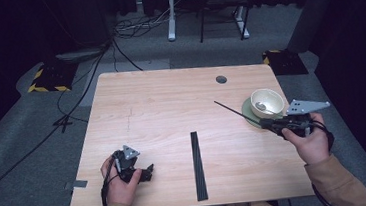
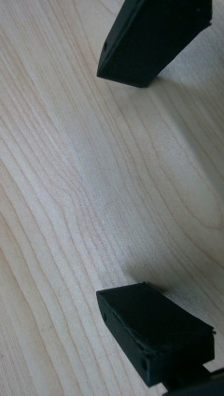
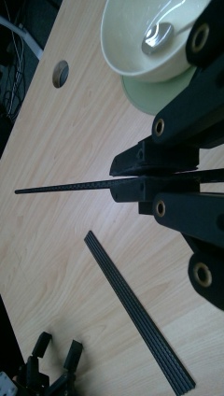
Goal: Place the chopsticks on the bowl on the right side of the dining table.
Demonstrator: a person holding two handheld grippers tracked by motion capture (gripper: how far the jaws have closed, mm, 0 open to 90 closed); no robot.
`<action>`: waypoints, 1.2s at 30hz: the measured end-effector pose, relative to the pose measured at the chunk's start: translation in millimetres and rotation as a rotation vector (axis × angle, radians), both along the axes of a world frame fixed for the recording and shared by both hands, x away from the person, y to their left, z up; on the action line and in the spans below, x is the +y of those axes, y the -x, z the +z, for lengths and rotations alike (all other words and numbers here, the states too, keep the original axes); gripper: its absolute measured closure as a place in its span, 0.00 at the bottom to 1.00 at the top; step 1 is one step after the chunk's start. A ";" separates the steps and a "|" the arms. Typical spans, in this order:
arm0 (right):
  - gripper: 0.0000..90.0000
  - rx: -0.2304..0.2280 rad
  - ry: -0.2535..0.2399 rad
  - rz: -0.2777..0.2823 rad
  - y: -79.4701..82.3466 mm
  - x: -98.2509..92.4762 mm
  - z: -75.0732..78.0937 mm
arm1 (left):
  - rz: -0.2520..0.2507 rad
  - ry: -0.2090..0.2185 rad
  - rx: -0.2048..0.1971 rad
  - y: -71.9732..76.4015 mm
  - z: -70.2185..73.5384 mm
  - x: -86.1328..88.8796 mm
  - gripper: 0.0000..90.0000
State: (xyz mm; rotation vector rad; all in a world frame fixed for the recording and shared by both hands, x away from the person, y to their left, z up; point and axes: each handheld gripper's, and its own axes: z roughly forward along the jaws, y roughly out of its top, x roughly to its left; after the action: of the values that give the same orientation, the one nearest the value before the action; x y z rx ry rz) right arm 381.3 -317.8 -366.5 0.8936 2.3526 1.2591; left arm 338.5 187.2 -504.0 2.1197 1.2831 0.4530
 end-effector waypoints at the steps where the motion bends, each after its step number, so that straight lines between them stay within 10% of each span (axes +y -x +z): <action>1: 0.96 -0.002 -0.008 -0.016 -3.6 -4.6 2.3 | -0.002 0.002 0.001 -0.1 0.0 0.1 0.00; 16: 0.96 -0.012 0.001 -0.072 -38.6 -41.0 19.6 | 0.003 0.000 0.001 -0.5 0.3 0.0 0.00; 36: 0.96 0.012 0.046 -0.135 -98.3 -84.6 -9.1 | 0.006 0.000 0.000 -0.4 0.1 -0.1 0.00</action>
State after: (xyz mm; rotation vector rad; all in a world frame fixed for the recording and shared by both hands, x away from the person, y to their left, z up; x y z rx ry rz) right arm 479.6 -402.4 -375.6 1.0288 2.2781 1.1459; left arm 338.9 187.1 -504.0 2.1168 1.2894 0.4554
